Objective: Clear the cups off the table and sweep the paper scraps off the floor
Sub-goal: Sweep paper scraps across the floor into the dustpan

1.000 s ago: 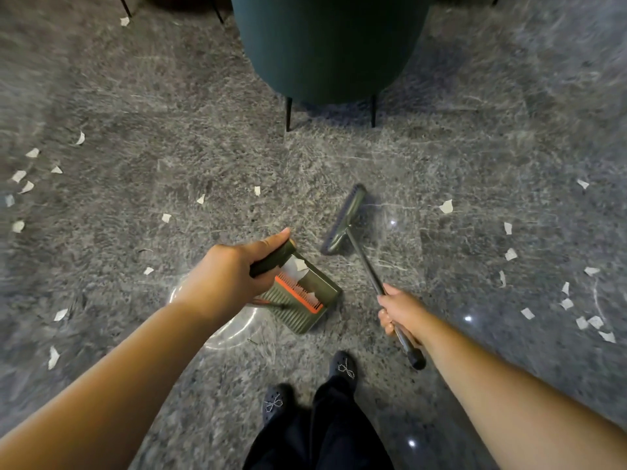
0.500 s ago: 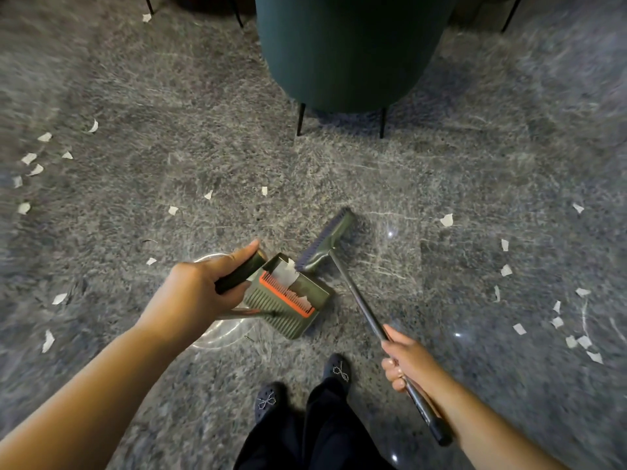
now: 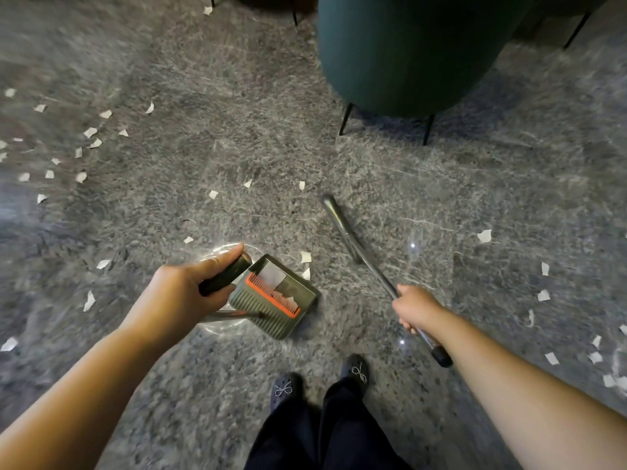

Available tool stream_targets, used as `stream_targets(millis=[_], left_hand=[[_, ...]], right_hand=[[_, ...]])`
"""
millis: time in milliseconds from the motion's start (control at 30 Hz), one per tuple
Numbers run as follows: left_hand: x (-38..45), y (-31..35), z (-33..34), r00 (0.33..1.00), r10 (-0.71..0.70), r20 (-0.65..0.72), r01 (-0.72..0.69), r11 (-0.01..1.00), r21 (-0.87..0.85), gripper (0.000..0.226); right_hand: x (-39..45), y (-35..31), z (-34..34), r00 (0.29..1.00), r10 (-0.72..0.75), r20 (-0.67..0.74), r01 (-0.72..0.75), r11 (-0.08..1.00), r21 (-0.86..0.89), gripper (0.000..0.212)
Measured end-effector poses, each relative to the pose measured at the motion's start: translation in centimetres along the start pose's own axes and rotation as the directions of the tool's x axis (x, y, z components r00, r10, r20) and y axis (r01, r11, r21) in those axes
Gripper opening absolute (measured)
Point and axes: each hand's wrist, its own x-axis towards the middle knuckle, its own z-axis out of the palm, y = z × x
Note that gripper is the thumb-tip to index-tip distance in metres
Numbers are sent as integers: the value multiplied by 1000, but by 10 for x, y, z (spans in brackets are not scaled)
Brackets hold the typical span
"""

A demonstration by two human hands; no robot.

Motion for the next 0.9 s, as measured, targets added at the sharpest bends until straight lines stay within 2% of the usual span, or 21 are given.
stream_targets(millis=[200,300,400,533,700,900], left_hand=[[-7,-19,-5,999,-46,-6,46,999,-14,66],[-7,-20,-7,998,-64,11,65,998,-20,61],[-3,-24,-9,996,-70,55,72,997,-29,58],[1,-24,-10,995,-70,73,73,996,-49,58],[4,-32,-15,991,-108,77,110,994,-18,55],[-3,-40,-18,995,-65,74,69,996,-48,58]], right_hand=[[15,-29,34,995,4,96,26,953,-303,46],[12,-32,46,983,-3,186,65,942,-330,45],[5,-26,60,979,-3,204,65,952,-300,44],[-8,-16,75,973,4,230,56,966,-252,59],[-40,-12,86,938,-35,345,110,974,-200,61],[-77,-8,88,940,-46,337,40,999,24,61]])
